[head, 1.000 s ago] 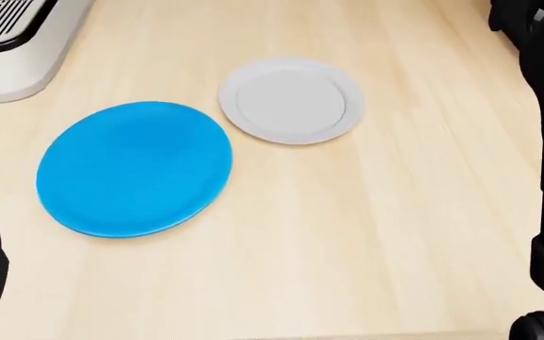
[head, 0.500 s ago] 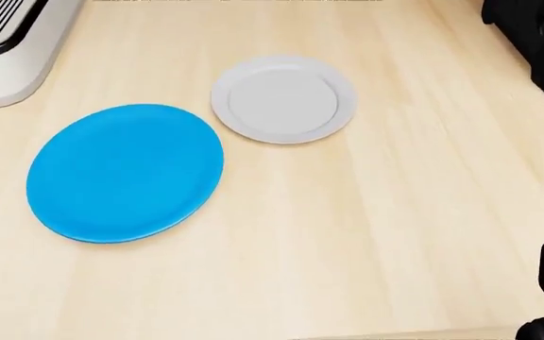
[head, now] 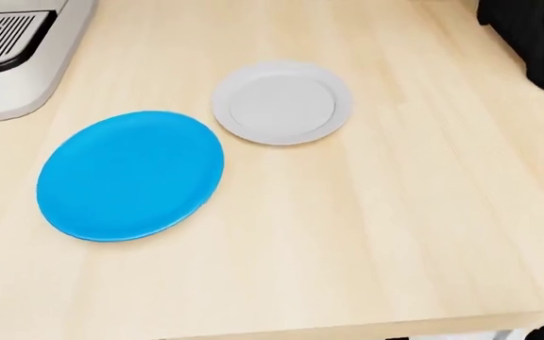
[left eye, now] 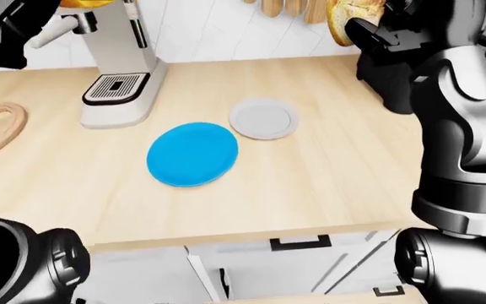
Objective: Place all breads on the cutting board.
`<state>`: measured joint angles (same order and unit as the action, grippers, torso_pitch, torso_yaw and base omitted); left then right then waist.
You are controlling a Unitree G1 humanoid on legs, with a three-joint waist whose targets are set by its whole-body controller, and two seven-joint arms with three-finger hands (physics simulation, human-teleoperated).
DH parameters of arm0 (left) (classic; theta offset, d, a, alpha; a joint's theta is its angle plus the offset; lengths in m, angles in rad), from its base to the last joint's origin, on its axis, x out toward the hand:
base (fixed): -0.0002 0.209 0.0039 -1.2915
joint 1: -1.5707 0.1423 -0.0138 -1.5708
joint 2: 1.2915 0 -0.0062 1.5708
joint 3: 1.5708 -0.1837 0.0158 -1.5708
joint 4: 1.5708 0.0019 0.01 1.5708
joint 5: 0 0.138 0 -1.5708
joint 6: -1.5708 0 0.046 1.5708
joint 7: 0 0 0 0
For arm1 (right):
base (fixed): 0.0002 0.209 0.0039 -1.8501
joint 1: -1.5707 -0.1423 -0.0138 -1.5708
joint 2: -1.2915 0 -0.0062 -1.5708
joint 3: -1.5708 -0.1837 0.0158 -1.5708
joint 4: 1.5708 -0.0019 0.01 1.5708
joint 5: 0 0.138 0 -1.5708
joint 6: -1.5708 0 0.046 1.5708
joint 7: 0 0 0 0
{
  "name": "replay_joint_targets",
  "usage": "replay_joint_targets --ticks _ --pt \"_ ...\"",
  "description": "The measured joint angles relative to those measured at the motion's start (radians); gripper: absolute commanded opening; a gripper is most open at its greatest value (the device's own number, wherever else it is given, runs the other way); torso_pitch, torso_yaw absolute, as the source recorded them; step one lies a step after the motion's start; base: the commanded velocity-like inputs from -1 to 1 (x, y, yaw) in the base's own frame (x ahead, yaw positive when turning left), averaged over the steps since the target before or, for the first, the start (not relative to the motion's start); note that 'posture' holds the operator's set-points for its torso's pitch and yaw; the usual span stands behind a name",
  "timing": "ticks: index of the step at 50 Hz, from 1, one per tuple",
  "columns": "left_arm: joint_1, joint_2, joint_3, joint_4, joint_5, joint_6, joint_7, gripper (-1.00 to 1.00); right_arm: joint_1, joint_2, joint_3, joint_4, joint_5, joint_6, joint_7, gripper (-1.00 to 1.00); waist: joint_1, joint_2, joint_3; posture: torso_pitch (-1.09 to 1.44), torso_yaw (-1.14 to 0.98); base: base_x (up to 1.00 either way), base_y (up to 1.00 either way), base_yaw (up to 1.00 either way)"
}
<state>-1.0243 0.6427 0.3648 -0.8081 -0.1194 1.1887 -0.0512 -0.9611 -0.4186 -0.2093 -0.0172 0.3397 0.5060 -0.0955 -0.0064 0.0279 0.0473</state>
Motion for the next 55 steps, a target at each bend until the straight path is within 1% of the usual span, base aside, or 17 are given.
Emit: replay_joint_targets --ticks 3,7,8,10,12,16,19,20,22,23,26,29,39,41,43,50,55 --pt "0.008 0.003 -0.013 0.016 -0.037 -0.01 0.029 -1.0 -0.004 0.002 0.003 -0.001 -0.004 0.0 0.004 -1.0 0.002 0.006 -0.001 0.0 0.0 -0.43 0.0 0.0" --pt "0.026 0.009 -0.024 0.033 -0.076 -0.011 0.057 -1.0 -0.006 0.012 0.017 -0.012 -0.006 0.002 0.011 -1.0 0.009 -0.008 0.004 0.0 0.0 -0.43 0.0 0.0" --pt "0.032 0.01 -0.023 0.035 -0.081 -0.009 0.065 -1.0 -0.005 0.015 0.022 -0.015 -0.005 0.002 0.014 -1.0 0.01 -0.002 0.004 0.0 0.0 -0.43 0.0 0.0" --pt "0.032 0.014 -0.028 0.039 -0.089 -0.002 0.081 -1.0 -0.003 0.016 0.027 -0.018 -0.004 0.006 0.019 -1.0 0.005 0.008 -0.004 0.0 0.0 -0.44 0.0 0.0" --pt "0.027 0.017 -0.032 0.038 -0.099 -0.003 0.092 -1.0 -0.004 0.014 0.023 -0.019 -0.005 0.01 0.02 -1.0 -0.001 0.004 -0.011 0.0 0.0 -0.43 0.0 0.0" --pt "0.03 0.014 -0.03 0.032 -0.119 -0.02 0.112 -1.0 -0.004 0.014 0.017 -0.017 -0.017 0.006 0.021 -1.0 -0.004 -0.015 -0.01 0.0 0.0 -0.33 0.0 0.0" --pt "0.029 0.019 -0.037 0.037 -0.13 -0.023 0.122 -1.0 -0.004 0.016 0.019 -0.006 -0.025 -0.005 0.027 -1.0 0.016 -0.055 0.03 0.0 0.0 0.0 0.0 0.0" --pt "0.027 0.02 -0.039 0.035 -0.132 -0.028 0.126 -1.0 -0.006 0.015 0.018 -0.007 -0.028 -0.008 0.028 -1.0 0.026 -0.074 0.034 0.0 0.0 0.0 0.0 0.0" --pt "0.031 0.005 -0.046 0.021 -0.138 -0.035 0.132 -1.0 -0.001 0.01 0.01 -0.01 -0.034 -0.014 0.029 -1.0 0.021 -0.068 0.05 0.0 0.0 0.0 0.02 0.0" --pt "0.03 -0.002 -0.049 0.014 -0.148 -0.03 0.131 -1.0 0.004 0.011 0.007 -0.006 -0.038 -0.016 0.029 -1.0 0.019 -0.068 0.05 0.0 0.0 0.0 0.3 0.0" --pt "0.031 -0.002 -0.067 0.033 -0.176 -0.014 0.126 -1.0 0.008 0.017 0.016 0.023 -0.051 -0.005 0.03 -1.0 0.007 -0.087 0.006 0.0 0.0 0.0 0.33 0.0" --pt "0.024 0.009 -0.061 0.037 -0.184 -0.014 0.131 -1.0 -0.004 0.015 0.015 0.007 -0.054 -0.003 0.034 -1.0 0.001 -0.066 -0.003 0.0 0.0 0.0 0.35 0.0" --pt "0.023 0.018 -0.066 0.024 -0.194 -0.033 0.139 -1.0 0.005 0.015 0.002 -0.011 -0.06 0.01 0.03 -1.0 -0.016 0.009 0.024 0.0 0.0 0.0 0.36 0.0" --pt "0.027 0.016 -0.064 0.028 -0.196 -0.029 0.138 -1.0 0.003 0.015 0.005 -0.021 -0.058 0.016 0.029 -1.0 -0.018 0.031 0.026 0.0 0.0 0.0 0.34 0.0" --pt "0.032 0.018 -0.057 0.034 -0.197 -0.03 0.14 -1.0 -0.005 0.016 0.008 -0.027 -0.056 0.02 0.03 -1.0 -0.018 0.067 0.017 0.0 0.0 0.0 0.34 0.0" --pt "0.041 0.026 -0.043 0.044 -0.18 -0.027 0.159 -1.0 0.001 0.029 0.028 -0.012 -0.05 0.018 0.043 -1.0 -0.006 0.009 0.011 0.0 0.0 0.0 0.31 0.0" --pt "0.044 0.017 -0.055 0.05 -0.176 -0.04 0.161 -1.0 -0.009 0.023 0.018 -0.022 -0.052 0.01 0.042 -1.0 -0.003 0.002 0.01 0.0 0.0 0.0 0.18 0.0"
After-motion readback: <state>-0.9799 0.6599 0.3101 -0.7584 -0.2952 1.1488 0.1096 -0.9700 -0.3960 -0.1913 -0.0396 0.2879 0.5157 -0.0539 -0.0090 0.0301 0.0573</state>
